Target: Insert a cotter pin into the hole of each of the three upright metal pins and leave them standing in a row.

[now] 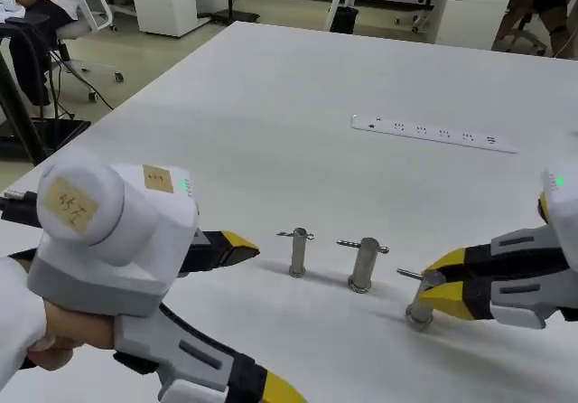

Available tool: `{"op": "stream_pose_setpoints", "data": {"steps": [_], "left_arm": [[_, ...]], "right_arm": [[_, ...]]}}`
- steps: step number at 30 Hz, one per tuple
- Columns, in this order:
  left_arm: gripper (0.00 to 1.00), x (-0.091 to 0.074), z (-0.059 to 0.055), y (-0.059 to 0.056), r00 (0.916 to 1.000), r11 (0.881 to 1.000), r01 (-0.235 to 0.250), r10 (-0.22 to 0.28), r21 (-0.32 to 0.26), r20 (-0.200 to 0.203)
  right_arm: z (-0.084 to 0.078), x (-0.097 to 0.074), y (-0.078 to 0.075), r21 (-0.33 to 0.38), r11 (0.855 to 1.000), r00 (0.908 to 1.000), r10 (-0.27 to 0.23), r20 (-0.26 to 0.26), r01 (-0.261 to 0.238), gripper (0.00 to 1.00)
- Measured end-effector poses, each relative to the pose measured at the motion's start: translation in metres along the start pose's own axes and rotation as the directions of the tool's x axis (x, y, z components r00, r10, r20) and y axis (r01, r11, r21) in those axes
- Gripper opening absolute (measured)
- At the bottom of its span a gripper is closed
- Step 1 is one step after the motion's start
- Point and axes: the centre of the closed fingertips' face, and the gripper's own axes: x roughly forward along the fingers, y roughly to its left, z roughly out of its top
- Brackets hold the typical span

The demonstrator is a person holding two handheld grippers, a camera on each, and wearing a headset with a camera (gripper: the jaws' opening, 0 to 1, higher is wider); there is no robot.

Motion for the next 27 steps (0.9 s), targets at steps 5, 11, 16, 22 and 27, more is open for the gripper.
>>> {"op": "stream_pose_setpoints", "data": {"steps": [5, 11, 16, 22, 27], "left_arm": [[0.99, 0.001, 0.003, 0.001, 1.0, 1.0, -0.008, 0.008, 0.009, -0.002], [0.99, 0.007, 0.009, 0.001, 0.9998, 1.0, -0.013, 0.013, -0.004, 0.012], [0.99, 0.01, 0.015, -0.003, 0.9992, 1.0, -0.01, 0.011, -0.021, 0.039], [0.99, 0.012, 0.013, -0.004, 0.9992, 0.999, -0.012, 0.013, -0.033, 0.038], [0.99, 0.011, 0.012, -0.003, 0.9991, 0.999, -0.018, 0.019, -0.042, 0.038]], "right_arm": [[-0.005, -0.002, -0.012, -0.001, 1.0, 0.9998, -0.022, 0.0, 0.022, 0.07], [-0.009, 0.0, -0.02, 0.026, 0.999, 0.9996, -0.029, 0.008, 0.028, 0.07], [-0.008, 0.002, -0.022, 0.044, 0.999, 0.9994, -0.006, 0.033, 0.005, 0.07], [-0.005, 0.004, -0.021, 0.04, 0.999, 0.9987, 0.014, 0.048, -0.016, 0.08], [-0.004, 0.006, -0.022, 0.046, 0.999, 0.9983, 0.021, 0.055, -0.024, 0.08]]}}
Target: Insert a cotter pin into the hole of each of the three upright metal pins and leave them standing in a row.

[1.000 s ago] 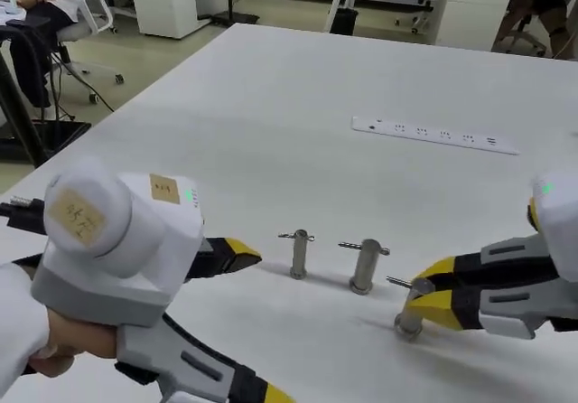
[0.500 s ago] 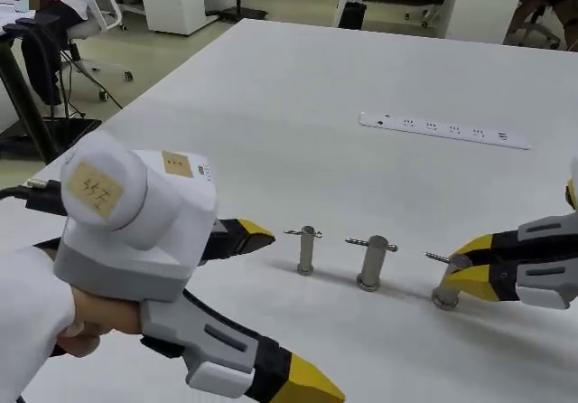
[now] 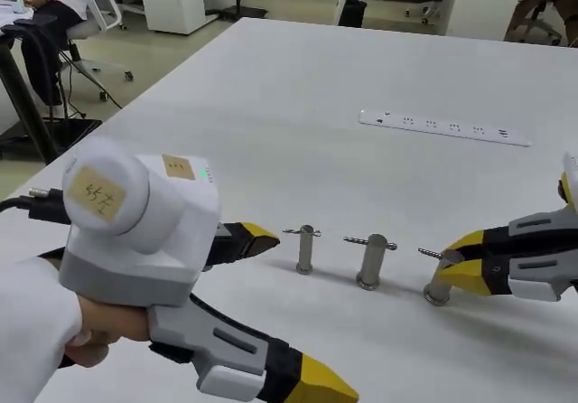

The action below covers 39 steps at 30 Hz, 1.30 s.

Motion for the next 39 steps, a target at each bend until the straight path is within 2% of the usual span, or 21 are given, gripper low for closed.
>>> {"op": "stream_pose_setpoints", "data": {"steps": [1, 4, 9, 11, 13, 17, 18, 19, 21, 23, 27, 30, 33, 35, 38, 39], "left_arm": [[0.99, 0.0, 0.0, 0.0, 1.0, 1.0, 0.0, 0.0, -0.001, 0.002], [0.99, -0.001, 0.003, 0.0, 0.9998, 1.0, -0.002, 0.002, -0.011, 0.021], [0.99, 0.0, 0.003, 0.0, 0.9998, 1.0, 0.0, 0.0, -0.009, 0.018], [0.99, 0.0, 0.003, 0.0, 0.9998, 1.0, 0.0, 0.0, -0.01, 0.019], [0.99, -0.001, 0.004, 0.001, 0.9998, 1.0, -0.002, 0.002, -0.01, 0.02], [0.99, -0.004, 0.005, 0.004, 0.9995, 1.0, -0.013, 0.013, -0.01, 0.028], [0.99, -0.005, 0.011, 0.003, 0.9979, 1.0, -0.004, 0.005, -0.013, 0.065], [0.99, -0.007, 0.019, 0.002, 0.9935, 0.999, 0.001, 0.005, -0.048, 0.113], [0.99, -0.011, 0.025, 0.006, 0.9887, 0.997, -0.008, 0.019, -0.073, 0.149], [0.99, -0.014, 0.026, 0.008, 0.987, 0.997, -0.017, 0.028, -0.072, 0.158], [0.99, -0.018, 0.023, 0.01, 0.988, 0.997, -0.029, 0.04, -0.073, 0.149], [0.99, -0.02, 0.019, 0.011, 0.9884, 0.996, -0.035, 0.046, -0.078, 0.145], [0.99, -0.022, 0.016, 0.013, 0.9874, 0.994, -0.034, 0.05, -0.104, 0.15], [0.99, -0.023, 0.014, 0.012, 0.9885, 0.993, -0.032, 0.048, -0.109, 0.143], [0.98, -0.025, 0.012, 0.014, 0.9897, 0.993, -0.033, 0.049, -0.113, 0.135], [0.98, -0.026, 0.011, 0.015, 0.9898, 0.993, -0.036, 0.052, -0.116, 0.133]], "right_arm": [[0.0, 0.0, -0.001, 0.024, 1.0, 1.0, 0.002, 0.002, -0.002, 0.08], [0.0, 0.0, -0.001, 0.028, 1.0, 1.0, 0.003, 0.008, -0.003, 0.08], [0.001, 0.0, -0.003, 0.037, 0.999, 0.9998, -0.013, 0.013, 0.012, 0.1], [0.008, -0.002, -0.008, 0.083, 0.995, 0.9968, -0.053, 0.06, 0.048, 0.18], [0.014, -0.007, -0.011, 0.119, 0.991, 0.9939, -0.063, 0.09, 0.052, 0.3], [0.024, -0.02, -0.014, 0.106, 0.989, 0.9877, -0.114, 0.107, 0.103, 0.36], [0.026, -0.023, -0.011, 0.11, 0.988, 0.9864, -0.119, 0.113, 0.107, 0.39], [0.028, -0.025, -0.009, 0.113, 0.987, 0.9849, -0.126, 0.119, 0.113, 0.42], [0.03, -0.03, -0.006, 0.126, 0.982, 0.9805, -0.154, 0.123, 0.138, 0.45], [0.031, -0.033, 0.0, 0.135, 0.979, 0.9762, -0.172, 0.133, 0.154, 0.46], [0.032, -0.037, 0.01, 0.175, 0.966, 0.9657, -0.215, 0.146, 0.189, 0.5], [0.032, -0.039, 0.02, 0.21, 0.958, 0.9613, -0.231, 0.15, 0.197, 0.56], [0.029, -0.04, 0.031, 0.259, 0.943, 0.9574, -0.25, 0.144, 0.208, 0.62], [0.027, -0.038, 0.037, 0.288, 0.935, 0.9585, -0.253, 0.131, 0.207, 0.66], [0.024, -0.038, 0.043, 0.322, 0.92, 0.9549, -0.274, 0.115, 0.225, 0.71], [0.025, -0.039, 0.045, 0.333, 0.914, 0.9505, -0.286, 0.121, 0.233, 0.72]]}}
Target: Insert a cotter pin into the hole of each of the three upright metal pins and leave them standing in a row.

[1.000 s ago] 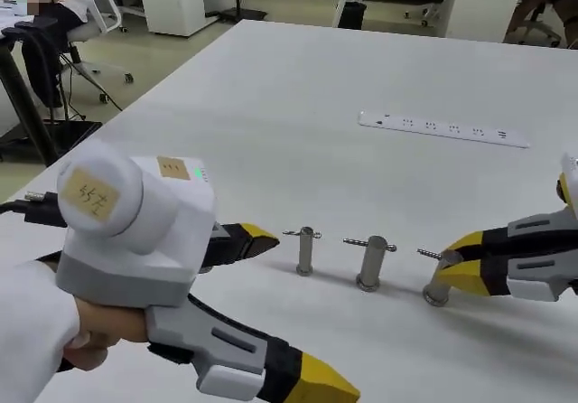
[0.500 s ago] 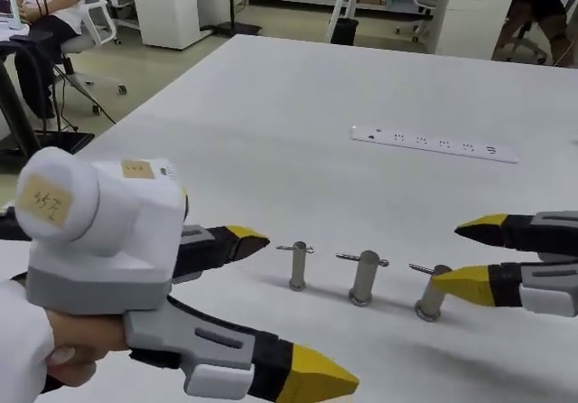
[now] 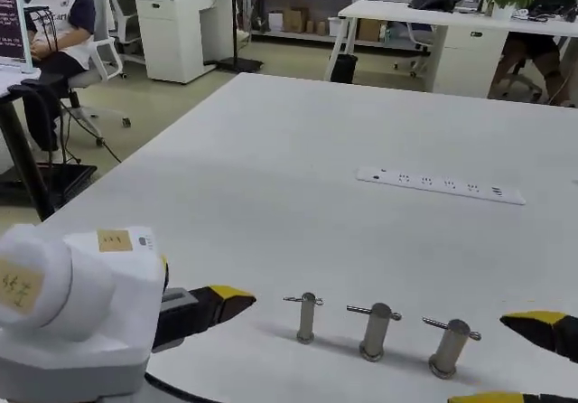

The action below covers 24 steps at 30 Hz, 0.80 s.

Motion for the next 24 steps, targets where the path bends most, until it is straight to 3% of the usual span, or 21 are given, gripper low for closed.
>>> {"op": "stream_pose_setpoints", "data": {"steps": [4, 7, 10, 19, 22, 24], "left_arm": [[0.95, -0.002, -0.004, 0.005, 0.9998, 1.0, -0.018, 0.017, -0.02, -0.01], [0.95, -0.004, -0.005, 0.005, 0.9997, 0.999, -0.024, 0.024, -0.044, -0.005], [0.97, -0.006, -0.006, 0.006, 0.9994, 0.998, -0.033, 0.033, -0.053, -0.012], [0.97, -0.013, -0.01, 0.008, 0.9984, 0.996, -0.054, 0.052, -0.078, -0.022], [0.99, -0.014, -0.01, 0.008, 0.9988, 0.996, -0.048, 0.046, -0.081, -0.017], [0.99, -0.015, -0.011, 0.008, 0.9988, 0.996, -0.046, 0.044, -0.082, -0.024]], "right_arm": [[-0.002, -0.004, 0.006, 0.021, 1.0, 0.9998, -0.018, 0.001, 0.018, 0.75], [0.0, -0.011, 0.006, 0.01, 0.998, 0.9979, -0.065, 0.0, 0.065, 0.76], [0.003, -0.017, 0.005, 0.049, 0.994, 0.9949, -0.099, 0.018, 0.098, 0.81], [-0.006, -0.021, 0.007, 0.104, 0.985, 0.9906, -0.136, -0.004, 0.136, 0.86], [-0.008, -0.02, 0.01, 0.082, 0.986, 0.9889, -0.145, -0.031, 0.147, 0.9], [-0.008, -0.024, 0.0, 0.022, 0.978, 0.9778, -0.204, -0.047, 0.206, 0.93]]}}
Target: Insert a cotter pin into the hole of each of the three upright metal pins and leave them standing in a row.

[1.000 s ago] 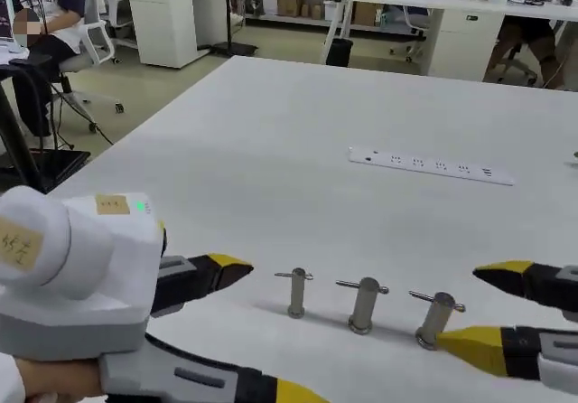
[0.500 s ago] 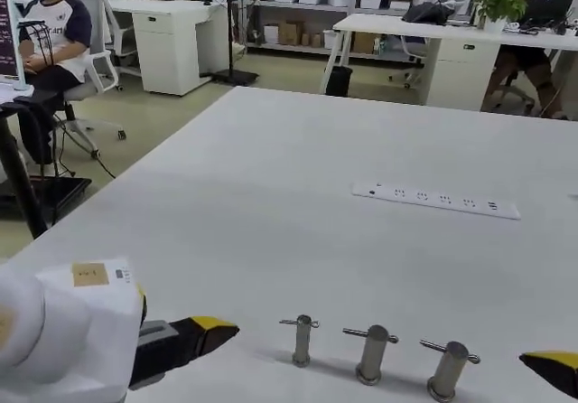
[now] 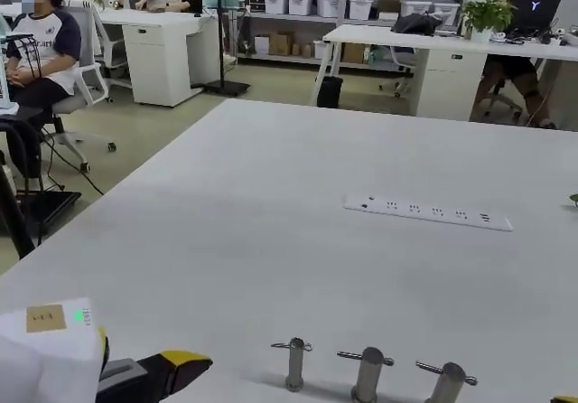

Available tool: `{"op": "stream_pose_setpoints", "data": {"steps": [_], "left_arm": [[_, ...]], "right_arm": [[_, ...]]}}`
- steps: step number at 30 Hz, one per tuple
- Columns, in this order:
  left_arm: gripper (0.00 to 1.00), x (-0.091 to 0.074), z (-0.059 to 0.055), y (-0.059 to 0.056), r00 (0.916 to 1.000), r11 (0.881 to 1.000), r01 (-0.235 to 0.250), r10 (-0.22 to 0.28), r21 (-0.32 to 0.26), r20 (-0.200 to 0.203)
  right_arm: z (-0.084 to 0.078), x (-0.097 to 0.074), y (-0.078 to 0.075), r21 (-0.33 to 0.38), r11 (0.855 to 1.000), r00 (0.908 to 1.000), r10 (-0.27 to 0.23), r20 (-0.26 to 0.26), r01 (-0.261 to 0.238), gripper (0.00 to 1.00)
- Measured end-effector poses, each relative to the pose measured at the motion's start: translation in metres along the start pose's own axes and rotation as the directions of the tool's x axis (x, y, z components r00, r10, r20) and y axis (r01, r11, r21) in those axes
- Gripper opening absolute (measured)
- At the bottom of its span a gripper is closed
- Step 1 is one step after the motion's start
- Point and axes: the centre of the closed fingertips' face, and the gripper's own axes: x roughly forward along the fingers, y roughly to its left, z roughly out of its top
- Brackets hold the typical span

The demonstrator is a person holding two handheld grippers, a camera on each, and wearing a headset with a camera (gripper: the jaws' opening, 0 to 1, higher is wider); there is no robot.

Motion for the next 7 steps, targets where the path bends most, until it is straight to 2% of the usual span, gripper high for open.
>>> {"op": "stream_pose_setpoints", "data": {"steps": [4, 6, 7], "left_arm": [[0.99, -0.003, -0.002, 0.003, 0.9997, 1.0, -0.014, 0.014, -0.005, -0.019], [0.99, -0.004, 0.001, 0.011, 0.9978, 0.997, -0.066, 0.067, -0.03, 0.007], [0.99, -0.006, 0.001, 0.013, 0.9974, 0.997, -0.072, 0.072, -0.028, 0.009]], "right_arm": [[-0.001, -0.003, -0.001, 0.025, 1.0, 1.0, 0.001, -0.006, -0.001, 0.97], [-0.001, -0.005, -0.001, 0.032, 0.999, 1.0, 0.003, -0.003, -0.003, 0.98], [-0.001, -0.005, -0.002, 0.031, 1.0, 1.0, 0.001, -0.006, -0.001, 0.98]]}}
